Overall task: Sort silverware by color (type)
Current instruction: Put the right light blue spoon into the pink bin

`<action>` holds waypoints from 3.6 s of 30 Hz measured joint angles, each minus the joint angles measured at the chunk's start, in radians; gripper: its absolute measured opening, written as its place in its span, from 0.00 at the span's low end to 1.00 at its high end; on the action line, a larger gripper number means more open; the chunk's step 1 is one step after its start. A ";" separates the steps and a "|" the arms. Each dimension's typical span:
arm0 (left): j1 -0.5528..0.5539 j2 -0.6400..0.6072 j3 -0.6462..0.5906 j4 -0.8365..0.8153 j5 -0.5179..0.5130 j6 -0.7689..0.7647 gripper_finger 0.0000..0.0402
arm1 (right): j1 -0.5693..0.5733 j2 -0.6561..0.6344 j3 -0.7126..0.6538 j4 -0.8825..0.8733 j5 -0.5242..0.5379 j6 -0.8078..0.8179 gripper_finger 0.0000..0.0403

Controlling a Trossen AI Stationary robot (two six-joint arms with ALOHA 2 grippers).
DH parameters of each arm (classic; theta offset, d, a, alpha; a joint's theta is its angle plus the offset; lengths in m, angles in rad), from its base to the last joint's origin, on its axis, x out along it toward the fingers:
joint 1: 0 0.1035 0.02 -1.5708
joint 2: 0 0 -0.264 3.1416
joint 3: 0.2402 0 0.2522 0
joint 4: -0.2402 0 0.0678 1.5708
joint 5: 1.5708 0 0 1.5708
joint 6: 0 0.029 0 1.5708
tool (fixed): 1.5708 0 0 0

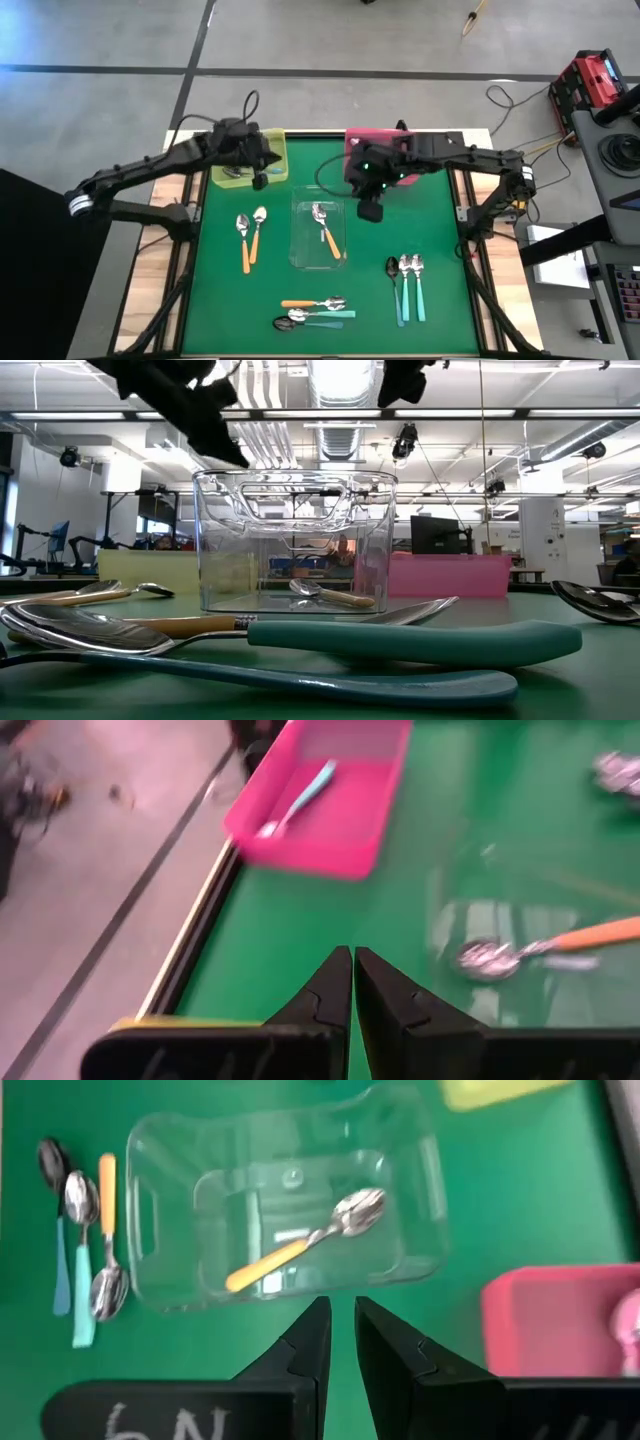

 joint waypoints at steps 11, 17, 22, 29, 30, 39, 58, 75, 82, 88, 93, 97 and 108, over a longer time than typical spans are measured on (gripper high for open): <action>-0.241 -0.113 -0.177 0.265 -0.103 -0.140 0.00 | 0.111 0.000 -0.187 0.052 0.000 0.196 0.11; -0.302 -0.115 -0.231 0.399 -0.108 -0.175 0.00 | 0.173 0.000 -0.268 0.051 0.000 0.365 0.11; -0.318 -0.113 -0.259 0.471 -0.108 -0.186 0.00 | 0.222 0.000 -0.318 0.046 -0.002 0.544 0.11; -0.321 -0.103 -0.266 0.490 -0.108 -0.211 0.00 | 0.256 0.000 -0.385 0.028 -0.053 0.863 0.11; -0.321 -0.100 -0.266 0.490 -0.108 -0.212 0.00 | 0.264 0.000 -0.395 0.021 -0.074 0.895 0.11; -0.366 -0.071 -0.266 0.494 -0.107 -0.212 0.00 | 0.391 0.000 -0.467 0.025 -0.083 1.098 0.11; -0.550 -0.043 -0.266 0.608 -0.107 -0.231 0.00 | 0.586 0.115 -0.478 0.101 -0.029 1.238 0.11; -0.603 0.014 -0.266 0.657 -0.151 -0.231 0.00 | 0.598 0.186 -0.478 0.129 -0.039 1.155 0.11; -0.603 0.014 -0.266 0.660 -0.151 -0.228 0.00 | 0.595 0.186 -0.477 0.128 -0.036 1.238 0.11; -0.603 0.013 -0.266 0.660 -0.152 -0.213 0.00 | 0.597 0.186 -0.477 0.132 -0.070 1.144 0.10; -0.603 0.013 -0.264 0.660 -0.152 -0.199 0.00 | 0.608 0.186 -0.477 0.241 -0.108 1.026 0.04; -0.605 0.012 -0.260 0.664 -0.153 -0.203 0.00 | 0.623 0.186 -0.477 0.395 -0.039 0.862 0.03; -0.625 0.012 -0.259 0.660 -0.153 -0.211 0.00 | 0.626 0.187 -0.476 0.386 0.005 1.070 0.31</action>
